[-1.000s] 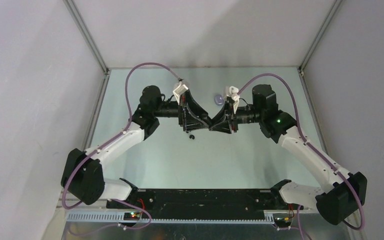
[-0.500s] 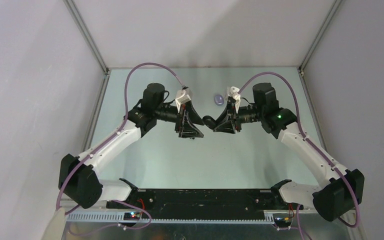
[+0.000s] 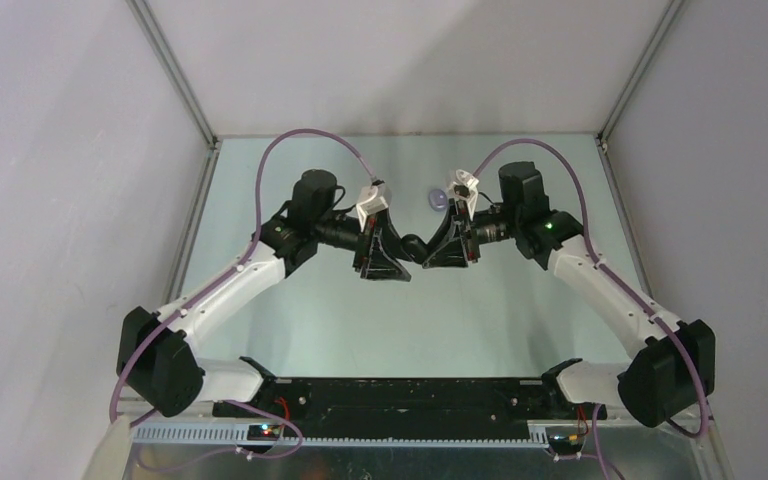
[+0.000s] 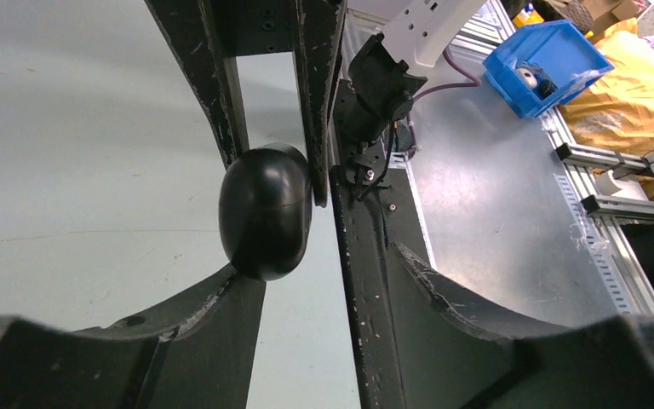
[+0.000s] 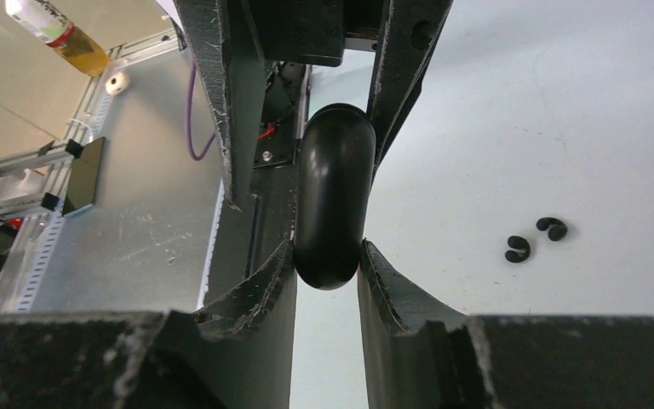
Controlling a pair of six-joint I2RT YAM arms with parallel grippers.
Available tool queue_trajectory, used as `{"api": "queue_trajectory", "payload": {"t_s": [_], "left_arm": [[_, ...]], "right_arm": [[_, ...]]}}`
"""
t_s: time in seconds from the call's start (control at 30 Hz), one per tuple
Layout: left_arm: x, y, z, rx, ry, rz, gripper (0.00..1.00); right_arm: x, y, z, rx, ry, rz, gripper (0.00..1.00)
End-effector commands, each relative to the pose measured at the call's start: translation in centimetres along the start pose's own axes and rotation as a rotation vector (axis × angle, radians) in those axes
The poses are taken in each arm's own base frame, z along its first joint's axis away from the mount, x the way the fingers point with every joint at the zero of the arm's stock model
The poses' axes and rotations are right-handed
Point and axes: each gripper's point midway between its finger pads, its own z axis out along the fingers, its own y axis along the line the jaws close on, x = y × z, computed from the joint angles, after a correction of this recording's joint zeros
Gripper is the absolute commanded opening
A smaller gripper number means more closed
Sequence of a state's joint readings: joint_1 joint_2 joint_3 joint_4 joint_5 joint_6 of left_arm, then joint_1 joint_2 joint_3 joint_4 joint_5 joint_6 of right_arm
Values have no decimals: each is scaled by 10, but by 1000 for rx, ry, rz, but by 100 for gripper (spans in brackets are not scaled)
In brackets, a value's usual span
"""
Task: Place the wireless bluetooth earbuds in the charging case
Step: Pick up the charging case at the center of the board.
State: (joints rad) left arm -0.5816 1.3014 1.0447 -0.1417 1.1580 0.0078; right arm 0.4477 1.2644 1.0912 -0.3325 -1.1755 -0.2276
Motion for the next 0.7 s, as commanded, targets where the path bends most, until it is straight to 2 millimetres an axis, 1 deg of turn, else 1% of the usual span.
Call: {"api": "queue_trajectory", "payload": {"t_s": [0.0, 0.17, 0.37, 0.43, 0.6, 0.67], "left_arm": [[-18, -9, 2, 25, -19, 55, 58], [-16, -7, 4, 24, -15, 52, 54], [-16, -4, 5, 14, -20, 28, 54], [-16, -5, 5, 16, -21, 26, 52], [-17, -5, 5, 16, -24, 27, 42], [-17, -5, 5, 16, -24, 25, 40]], "right_arm": [[-21, 10, 5, -54, -32, -39, 7], [-21, 11, 8, -56, -27, -40, 6], [-13, 12, 13, -47, 0, -80, 6], [-13, 11, 14, -42, 2, -84, 6], [-11, 9, 15, -26, 12, -87, 5], [-10, 8, 15, -23, 16, -97, 5]]}}
